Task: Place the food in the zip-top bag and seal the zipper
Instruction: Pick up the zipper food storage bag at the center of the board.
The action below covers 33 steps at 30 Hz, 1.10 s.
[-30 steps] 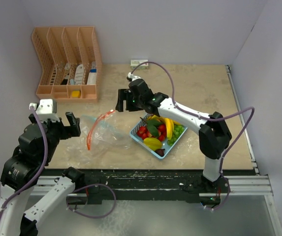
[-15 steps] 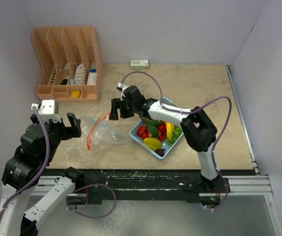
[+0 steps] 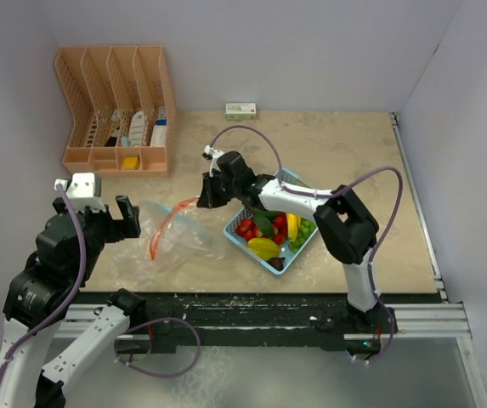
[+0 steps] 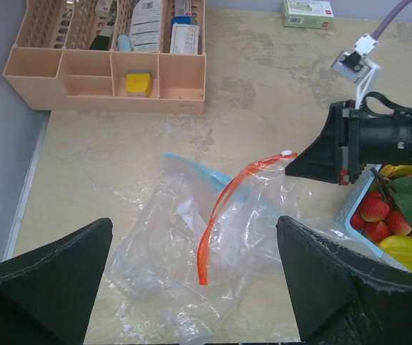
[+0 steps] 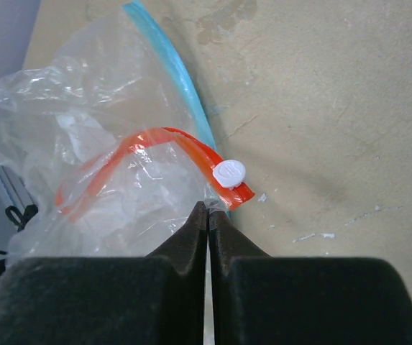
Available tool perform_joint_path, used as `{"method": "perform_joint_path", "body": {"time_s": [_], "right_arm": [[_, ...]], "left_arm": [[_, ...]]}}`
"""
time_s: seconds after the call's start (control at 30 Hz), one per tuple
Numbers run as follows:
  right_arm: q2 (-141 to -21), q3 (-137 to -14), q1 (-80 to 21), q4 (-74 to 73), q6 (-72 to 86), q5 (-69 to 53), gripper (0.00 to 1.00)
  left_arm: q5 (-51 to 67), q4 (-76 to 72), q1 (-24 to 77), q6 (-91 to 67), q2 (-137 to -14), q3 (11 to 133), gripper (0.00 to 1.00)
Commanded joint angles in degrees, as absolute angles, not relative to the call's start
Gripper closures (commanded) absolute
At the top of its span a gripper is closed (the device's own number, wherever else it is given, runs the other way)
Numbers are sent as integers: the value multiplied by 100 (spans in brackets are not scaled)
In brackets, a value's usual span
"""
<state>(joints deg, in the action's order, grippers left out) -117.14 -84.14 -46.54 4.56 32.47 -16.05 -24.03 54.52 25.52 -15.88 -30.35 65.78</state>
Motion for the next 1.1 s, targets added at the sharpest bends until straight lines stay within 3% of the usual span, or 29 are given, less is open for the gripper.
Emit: {"method": "perform_joint_path", "body": {"time_s": [0.0, 0.37, 0.63, 0.77, 1.07], "right_arm": [[-10687, -8252, -4659, 754, 2819, -1605, 100], [-9115, -7541, -4632, 246, 2242, -1600, 100], [-7837, -5945, -4632, 248, 2190, -1330, 100], [-7196, -5116, -4632, 701, 2326, -1431, 100], [-6249, -4985, -4626, 603, 1931, -1540, 100]], "left_arm": [[-2434, 5299, 2531, -1539, -3062, 6638, 1], [-2426, 5037, 2531, -1518, -3230, 6537, 1], [-2020, 4431, 2531, -1612, -3453, 6341, 1], [-1225, 3988, 2531, -1500, -3662, 6052, 1], [675, 3239, 2531, -1466, -3779, 5407, 18]]}}
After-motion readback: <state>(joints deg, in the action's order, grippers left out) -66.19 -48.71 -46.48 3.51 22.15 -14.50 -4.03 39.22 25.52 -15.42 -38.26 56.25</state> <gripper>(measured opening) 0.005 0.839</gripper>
